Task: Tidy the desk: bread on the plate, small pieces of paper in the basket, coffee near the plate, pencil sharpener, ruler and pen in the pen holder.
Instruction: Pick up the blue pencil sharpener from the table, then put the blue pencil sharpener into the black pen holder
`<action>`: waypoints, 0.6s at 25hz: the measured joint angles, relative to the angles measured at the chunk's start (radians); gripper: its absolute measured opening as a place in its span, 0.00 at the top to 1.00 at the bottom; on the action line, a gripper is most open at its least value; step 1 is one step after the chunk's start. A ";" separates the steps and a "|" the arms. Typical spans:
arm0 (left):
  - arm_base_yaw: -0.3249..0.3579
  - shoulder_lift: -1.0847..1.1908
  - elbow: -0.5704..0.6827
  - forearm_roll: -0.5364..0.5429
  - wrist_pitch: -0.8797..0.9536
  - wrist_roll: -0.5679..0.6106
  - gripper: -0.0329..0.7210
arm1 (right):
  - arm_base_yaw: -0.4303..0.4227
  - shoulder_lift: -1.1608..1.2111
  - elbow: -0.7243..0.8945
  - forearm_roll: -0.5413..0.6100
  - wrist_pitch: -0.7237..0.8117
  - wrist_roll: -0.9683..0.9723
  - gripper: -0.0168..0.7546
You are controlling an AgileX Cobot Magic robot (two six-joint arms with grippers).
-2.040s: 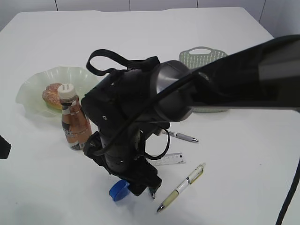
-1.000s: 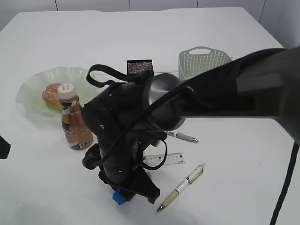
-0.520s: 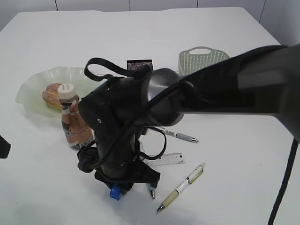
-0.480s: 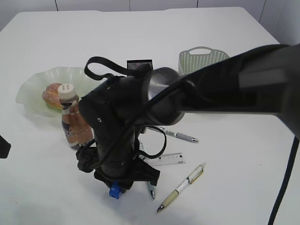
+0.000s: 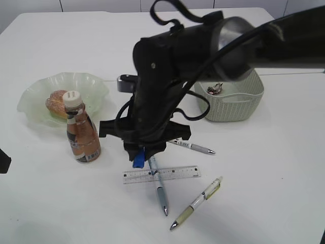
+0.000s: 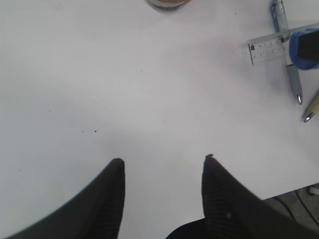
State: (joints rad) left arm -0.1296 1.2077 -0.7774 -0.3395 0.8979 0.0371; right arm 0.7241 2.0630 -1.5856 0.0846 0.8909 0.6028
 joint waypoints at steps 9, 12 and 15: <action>0.000 0.000 0.000 0.000 0.002 0.000 0.47 | -0.185 -0.074 -0.006 0.189 -0.024 -0.437 0.74; 0.000 0.000 0.000 0.000 0.009 0.000 0.47 | -0.221 -0.078 -0.027 0.211 -0.034 -0.591 0.74; 0.000 0.000 0.000 0.000 0.025 0.000 0.47 | -0.239 -0.080 -0.046 0.213 -0.076 -0.692 0.74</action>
State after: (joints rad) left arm -0.1296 1.2077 -0.7774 -0.3395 0.9232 0.0371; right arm 0.4852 1.9831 -1.6314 0.2976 0.8148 -0.0887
